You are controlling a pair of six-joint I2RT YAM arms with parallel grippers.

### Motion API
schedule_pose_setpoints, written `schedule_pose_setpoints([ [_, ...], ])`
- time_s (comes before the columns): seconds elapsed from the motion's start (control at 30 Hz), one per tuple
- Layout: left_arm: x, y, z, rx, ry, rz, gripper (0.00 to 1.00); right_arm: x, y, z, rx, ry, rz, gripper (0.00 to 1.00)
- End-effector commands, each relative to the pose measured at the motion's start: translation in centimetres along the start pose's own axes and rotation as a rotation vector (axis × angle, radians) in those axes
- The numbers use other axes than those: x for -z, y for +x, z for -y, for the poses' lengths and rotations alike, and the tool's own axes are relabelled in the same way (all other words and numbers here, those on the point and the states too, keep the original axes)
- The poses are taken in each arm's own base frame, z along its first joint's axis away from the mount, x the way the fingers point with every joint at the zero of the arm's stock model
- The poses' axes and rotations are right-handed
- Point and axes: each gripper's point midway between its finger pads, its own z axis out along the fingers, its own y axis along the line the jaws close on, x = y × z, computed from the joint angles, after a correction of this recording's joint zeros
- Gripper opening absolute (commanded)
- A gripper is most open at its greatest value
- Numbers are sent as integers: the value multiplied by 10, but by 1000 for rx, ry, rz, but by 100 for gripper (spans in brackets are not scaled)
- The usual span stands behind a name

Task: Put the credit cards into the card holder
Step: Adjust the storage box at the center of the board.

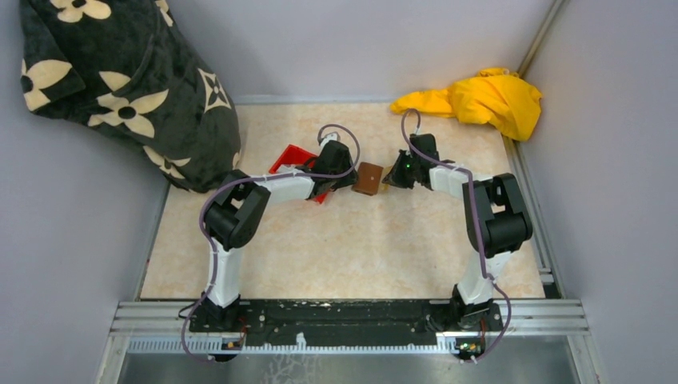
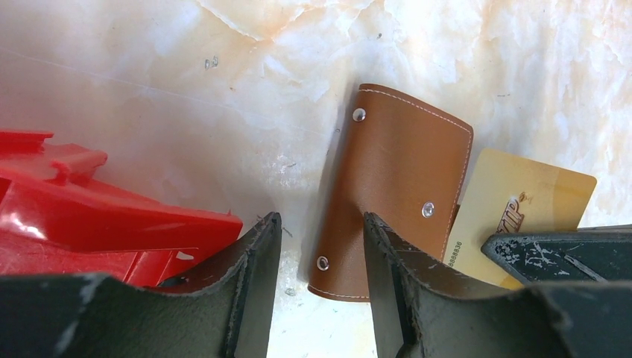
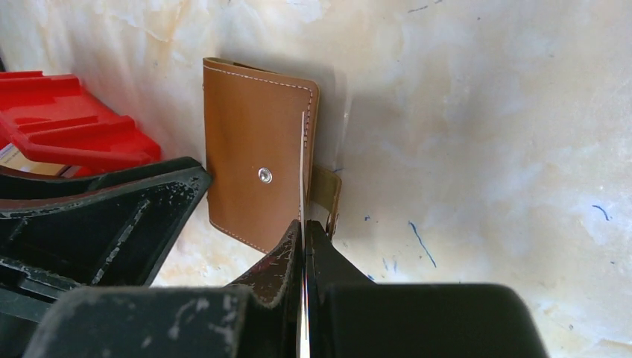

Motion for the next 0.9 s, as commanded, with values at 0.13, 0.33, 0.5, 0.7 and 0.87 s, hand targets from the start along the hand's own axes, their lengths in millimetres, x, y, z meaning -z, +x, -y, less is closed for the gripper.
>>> schedule_pose_setpoints([
  [0.13, -7, 32, -21, -11, -42, -84, 52, 6, -17, -18, -12, -93, 63, 0],
  [0.33, -6, 36, -24, -5, -49, -88, 51, 8, -17, -11, -31, -86, 76, 0],
  [0.5, -6, 37, -25, 7, -49, -89, 51, 7, -16, -8, -46, -89, 81, 0],
  [0.7, -7, 40, -26, 11, -47, -100, 51, 2, -14, -13, -68, -134, 76, 0],
  [0.87, -7, 42, -27, 14, -48, -106, 51, -3, -13, -15, -84, -162, 69, 0],
])
